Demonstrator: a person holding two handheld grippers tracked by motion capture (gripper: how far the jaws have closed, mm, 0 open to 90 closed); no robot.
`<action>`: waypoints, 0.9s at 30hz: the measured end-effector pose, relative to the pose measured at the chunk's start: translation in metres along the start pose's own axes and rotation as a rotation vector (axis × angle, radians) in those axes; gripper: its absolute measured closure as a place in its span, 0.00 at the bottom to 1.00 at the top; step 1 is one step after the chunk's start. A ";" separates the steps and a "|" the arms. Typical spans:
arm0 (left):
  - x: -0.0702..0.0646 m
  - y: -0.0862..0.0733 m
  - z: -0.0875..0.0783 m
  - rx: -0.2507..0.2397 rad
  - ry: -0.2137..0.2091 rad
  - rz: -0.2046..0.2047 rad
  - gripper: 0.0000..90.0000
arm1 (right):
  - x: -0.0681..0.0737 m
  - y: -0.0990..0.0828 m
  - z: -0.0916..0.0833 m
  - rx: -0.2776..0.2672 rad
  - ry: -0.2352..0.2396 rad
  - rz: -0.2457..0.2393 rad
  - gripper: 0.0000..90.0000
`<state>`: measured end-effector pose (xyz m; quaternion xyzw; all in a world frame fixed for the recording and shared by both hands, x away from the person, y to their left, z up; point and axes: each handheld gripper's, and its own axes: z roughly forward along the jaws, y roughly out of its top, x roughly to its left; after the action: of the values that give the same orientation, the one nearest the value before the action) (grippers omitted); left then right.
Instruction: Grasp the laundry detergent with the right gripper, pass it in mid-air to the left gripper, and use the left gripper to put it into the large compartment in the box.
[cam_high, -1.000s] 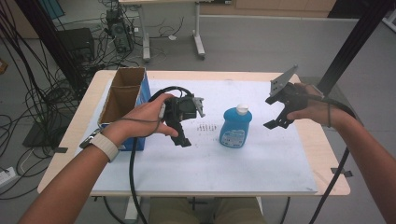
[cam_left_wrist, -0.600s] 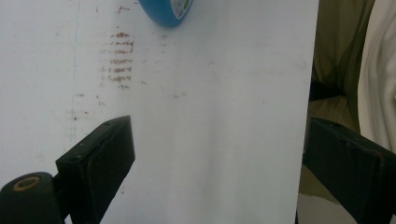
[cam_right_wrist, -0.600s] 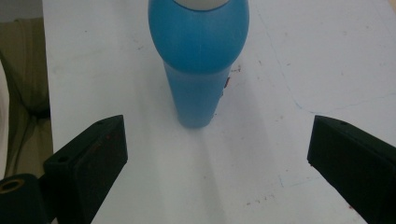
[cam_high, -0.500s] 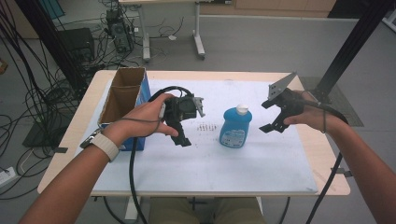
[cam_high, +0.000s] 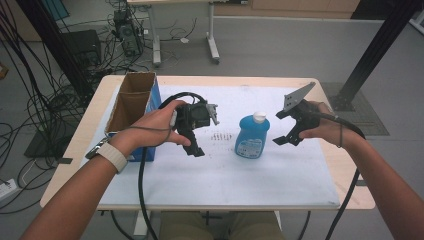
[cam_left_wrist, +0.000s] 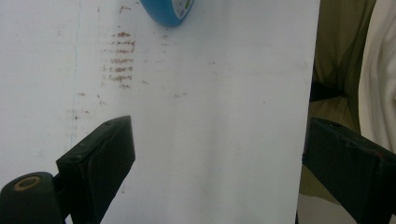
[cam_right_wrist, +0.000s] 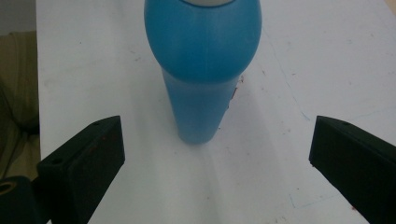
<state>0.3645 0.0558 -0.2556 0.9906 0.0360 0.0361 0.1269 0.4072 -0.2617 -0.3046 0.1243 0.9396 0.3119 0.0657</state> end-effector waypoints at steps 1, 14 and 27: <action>0.000 0.000 0.000 0.000 0.000 0.000 0.11 | 0.000 0.000 0.000 0.000 0.000 0.000 0.03; 0.000 0.000 0.000 0.000 0.001 0.001 0.11 | 0.002 -0.004 0.009 -0.042 0.006 0.004 0.04; 0.000 0.000 0.000 0.000 0.001 -0.004 0.11 | 0.003 -0.009 0.017 -0.083 0.014 0.014 0.04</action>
<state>0.3648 0.0560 -0.2555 0.9905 0.0382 0.0362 0.1271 0.4064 -0.2581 -0.3240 0.1260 0.9254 0.3521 0.0620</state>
